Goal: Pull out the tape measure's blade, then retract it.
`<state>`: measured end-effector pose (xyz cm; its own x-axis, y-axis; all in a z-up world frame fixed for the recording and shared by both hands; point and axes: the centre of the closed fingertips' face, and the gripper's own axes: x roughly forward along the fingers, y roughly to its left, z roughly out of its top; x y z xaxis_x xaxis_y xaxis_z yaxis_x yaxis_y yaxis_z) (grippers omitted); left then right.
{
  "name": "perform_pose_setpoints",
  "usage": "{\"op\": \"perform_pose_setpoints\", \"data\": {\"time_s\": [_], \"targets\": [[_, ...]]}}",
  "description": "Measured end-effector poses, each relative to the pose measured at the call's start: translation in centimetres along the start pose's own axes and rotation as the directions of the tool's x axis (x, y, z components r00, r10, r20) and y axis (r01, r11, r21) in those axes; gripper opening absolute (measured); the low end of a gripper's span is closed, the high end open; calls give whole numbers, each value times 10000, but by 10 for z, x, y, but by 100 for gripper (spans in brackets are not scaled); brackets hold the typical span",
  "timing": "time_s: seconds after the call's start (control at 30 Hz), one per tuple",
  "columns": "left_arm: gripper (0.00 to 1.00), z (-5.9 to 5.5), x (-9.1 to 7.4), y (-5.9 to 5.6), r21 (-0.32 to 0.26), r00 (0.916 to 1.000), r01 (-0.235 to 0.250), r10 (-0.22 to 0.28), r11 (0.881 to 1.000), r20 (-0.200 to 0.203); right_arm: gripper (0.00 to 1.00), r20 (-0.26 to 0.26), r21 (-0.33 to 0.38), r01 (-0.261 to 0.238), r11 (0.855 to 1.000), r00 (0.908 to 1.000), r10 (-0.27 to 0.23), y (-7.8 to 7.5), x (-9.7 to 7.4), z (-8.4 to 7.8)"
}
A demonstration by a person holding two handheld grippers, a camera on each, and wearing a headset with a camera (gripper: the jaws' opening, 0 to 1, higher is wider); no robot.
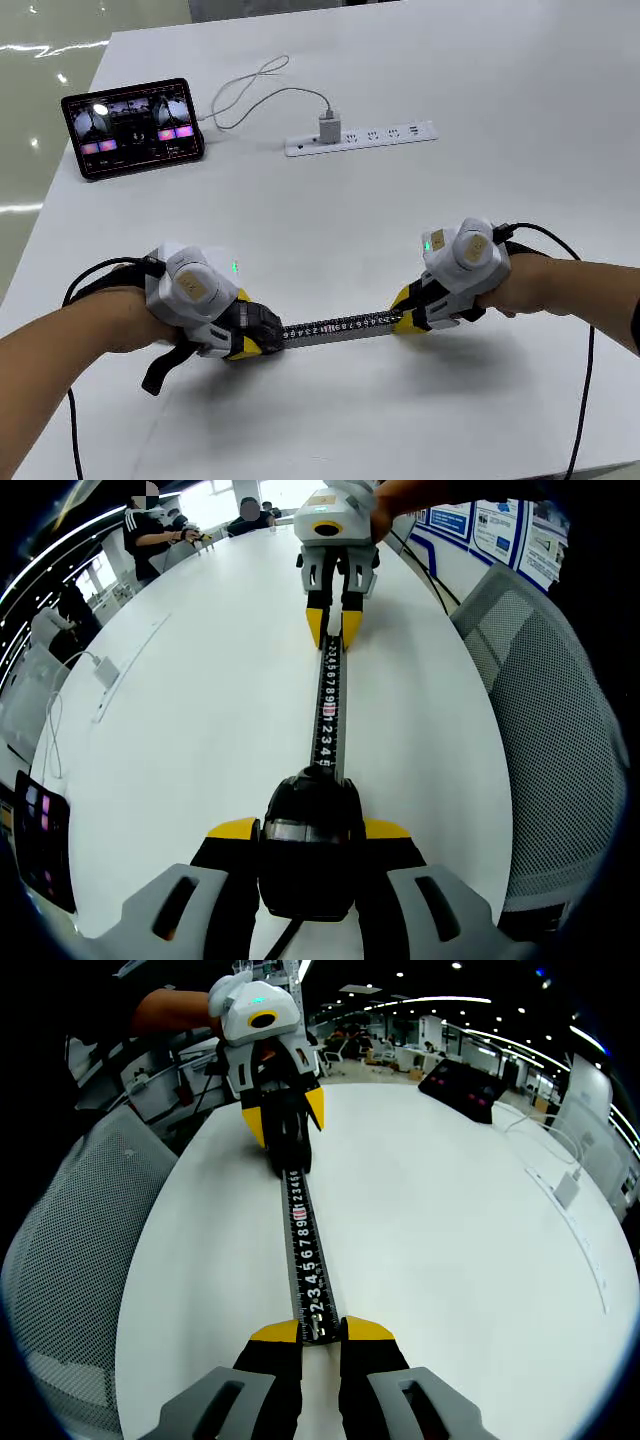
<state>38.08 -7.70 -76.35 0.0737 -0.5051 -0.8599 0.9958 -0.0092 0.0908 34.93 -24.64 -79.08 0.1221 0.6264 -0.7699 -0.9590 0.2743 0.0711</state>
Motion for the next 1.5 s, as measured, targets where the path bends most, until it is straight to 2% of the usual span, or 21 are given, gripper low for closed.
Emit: {"op": "perform_pose_setpoints", "data": {"time_s": [1.5], "targets": [[31, 0, 0, -1, -36, 10000, -4, 4, 10000, -22, 9, -189, 157, 104, 9998, 9998, -101, -1, -17, -18]]}}
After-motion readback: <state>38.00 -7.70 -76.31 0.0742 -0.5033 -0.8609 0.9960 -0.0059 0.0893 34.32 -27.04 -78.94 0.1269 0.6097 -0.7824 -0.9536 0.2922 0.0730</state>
